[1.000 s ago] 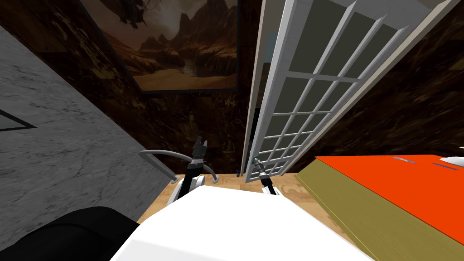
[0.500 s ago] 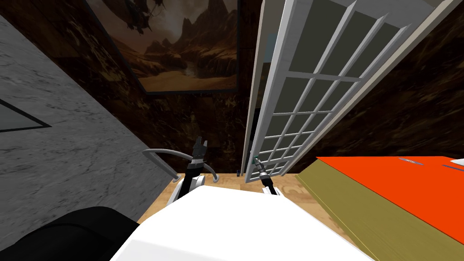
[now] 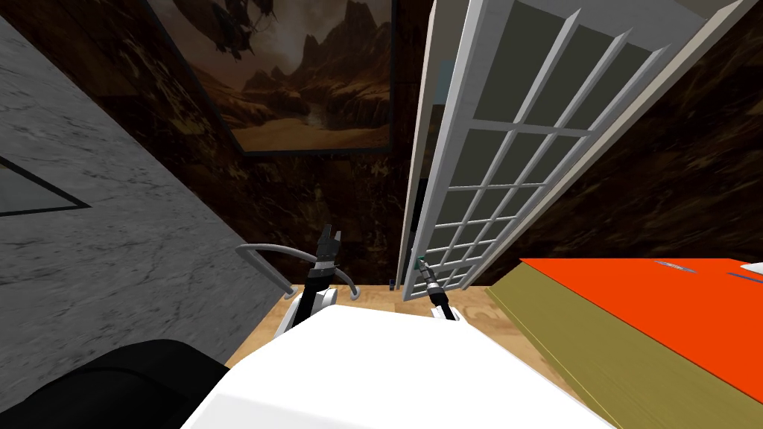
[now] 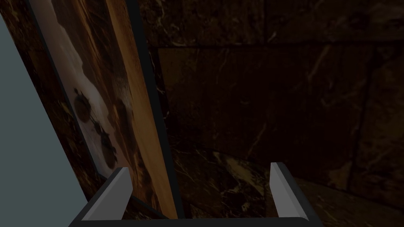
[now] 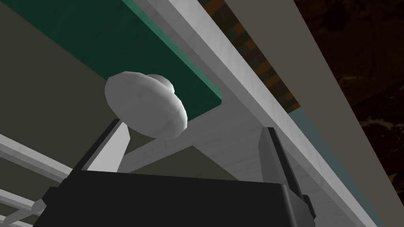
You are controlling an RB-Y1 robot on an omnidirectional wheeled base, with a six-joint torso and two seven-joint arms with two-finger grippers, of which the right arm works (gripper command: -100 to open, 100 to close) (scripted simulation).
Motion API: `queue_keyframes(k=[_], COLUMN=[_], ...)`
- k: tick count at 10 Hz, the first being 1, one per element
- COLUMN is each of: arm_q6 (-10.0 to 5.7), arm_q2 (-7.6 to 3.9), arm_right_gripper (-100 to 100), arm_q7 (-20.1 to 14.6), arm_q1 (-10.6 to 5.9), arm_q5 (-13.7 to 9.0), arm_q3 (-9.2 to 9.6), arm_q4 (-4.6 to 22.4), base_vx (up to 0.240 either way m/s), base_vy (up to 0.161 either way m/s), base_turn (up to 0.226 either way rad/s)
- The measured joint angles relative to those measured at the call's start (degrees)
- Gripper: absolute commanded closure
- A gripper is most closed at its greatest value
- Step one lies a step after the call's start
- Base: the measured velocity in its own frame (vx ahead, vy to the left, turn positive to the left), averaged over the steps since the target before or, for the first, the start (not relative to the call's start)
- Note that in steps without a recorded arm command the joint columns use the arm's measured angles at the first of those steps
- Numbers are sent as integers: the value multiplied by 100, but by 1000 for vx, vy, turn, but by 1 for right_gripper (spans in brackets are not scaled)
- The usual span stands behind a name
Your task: Pull the door open
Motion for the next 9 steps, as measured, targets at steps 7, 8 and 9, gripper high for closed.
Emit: queue_keyframes(k=[7,8,9], arm_q6=[91,19,3], arm_q2=[-43,-34,-14], arm_right_gripper=[100,100,100], arm_q7=[-216,-184,-153], arm_q1=[202,91,100], arm_q5=[-17,-32,-31], arm_q3=[58,29,26], arm_q4=[-292,-101,-116], base_vx=[1,0,-10], base_vy=[-1,10,-26], base_turn=[-2,0,-3])
